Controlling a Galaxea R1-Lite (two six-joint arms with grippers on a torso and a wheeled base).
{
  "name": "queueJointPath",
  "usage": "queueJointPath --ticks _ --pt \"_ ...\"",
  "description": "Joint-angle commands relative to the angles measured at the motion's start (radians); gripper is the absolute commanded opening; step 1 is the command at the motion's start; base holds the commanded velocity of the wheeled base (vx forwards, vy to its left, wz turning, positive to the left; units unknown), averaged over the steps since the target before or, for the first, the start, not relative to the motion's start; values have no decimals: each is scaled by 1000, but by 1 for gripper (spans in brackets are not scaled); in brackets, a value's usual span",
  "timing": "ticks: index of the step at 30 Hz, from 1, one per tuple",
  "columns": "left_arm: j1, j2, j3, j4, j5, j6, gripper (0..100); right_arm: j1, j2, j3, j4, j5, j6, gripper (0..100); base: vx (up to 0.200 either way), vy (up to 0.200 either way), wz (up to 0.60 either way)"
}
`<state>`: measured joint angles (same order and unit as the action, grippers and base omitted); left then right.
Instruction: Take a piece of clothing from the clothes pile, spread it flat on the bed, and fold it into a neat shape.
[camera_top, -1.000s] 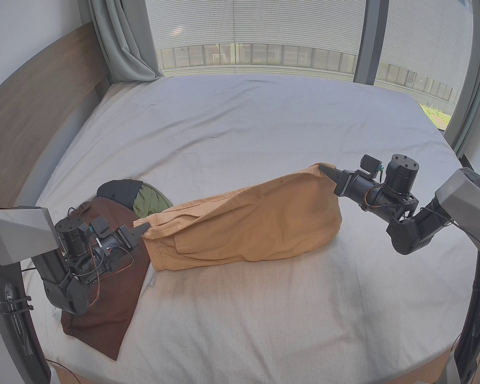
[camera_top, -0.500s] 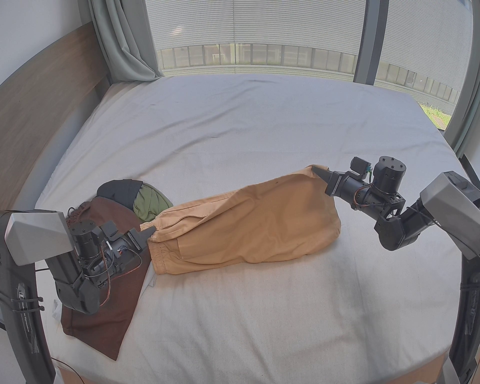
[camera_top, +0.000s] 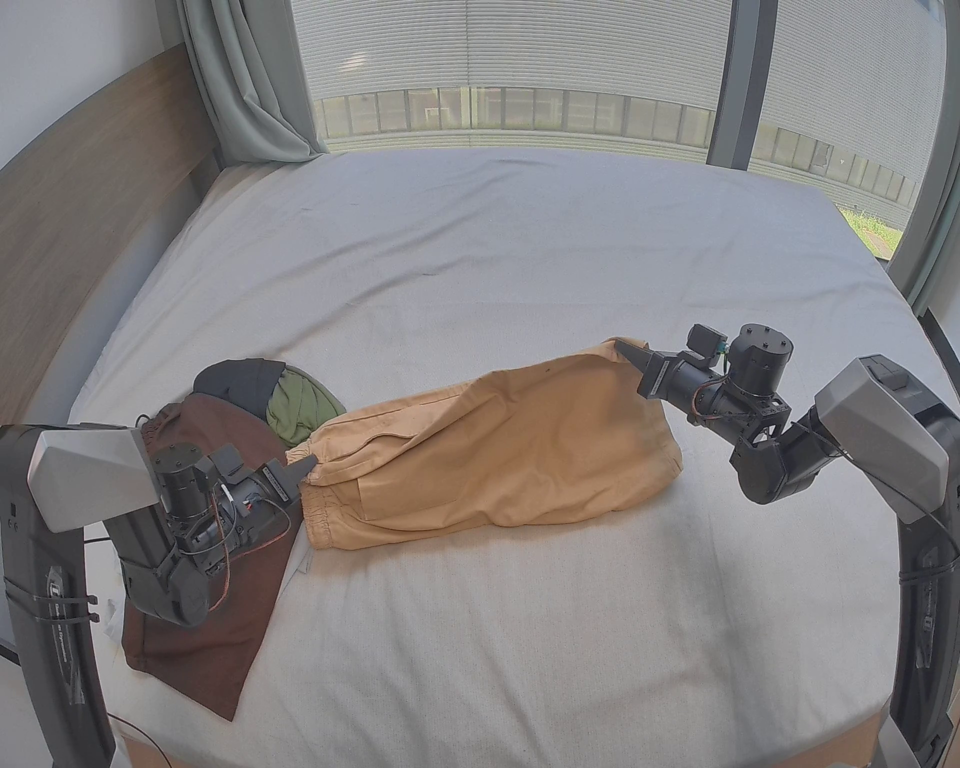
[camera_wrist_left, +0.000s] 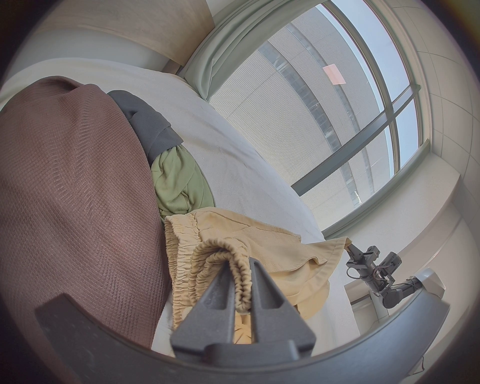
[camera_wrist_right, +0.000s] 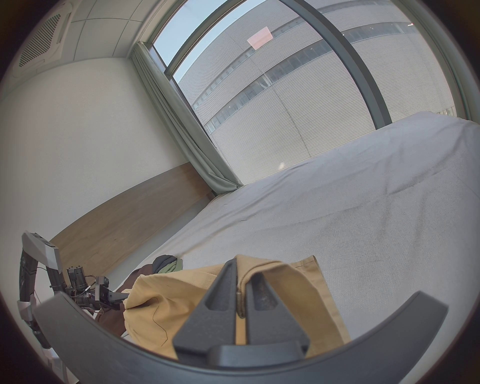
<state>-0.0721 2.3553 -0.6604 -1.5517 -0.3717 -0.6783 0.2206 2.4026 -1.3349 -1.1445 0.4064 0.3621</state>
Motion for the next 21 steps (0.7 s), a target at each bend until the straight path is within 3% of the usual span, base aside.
queueJointPath --ticks 1,2,4,5,10,21 --pt "0 9 -15 -1 0 -1 0 0 21 -17 -1 0 -2 0 0 0 0" --pt "0 12 -16 -1 2 0 0 0 21 -18 -1 -1 -2 100 0 0 0" --pt "2 16 -27 -2 2 -1 0 0 26 -33 -1 -1 -6 100 0 0 0" --pt "3 16 -42 -2 4 -1 100 0 43 -50 -3 -3 -6 100 0 0 0" --pt "5 -5 -56 -2 45 -7 100 0 38 -44 -3 -34 -8 100 0 0 0" --pt "6 -53 -36 -2 45 -10 100 14 -51 94 -34 -35 -3 100 0 0 0"
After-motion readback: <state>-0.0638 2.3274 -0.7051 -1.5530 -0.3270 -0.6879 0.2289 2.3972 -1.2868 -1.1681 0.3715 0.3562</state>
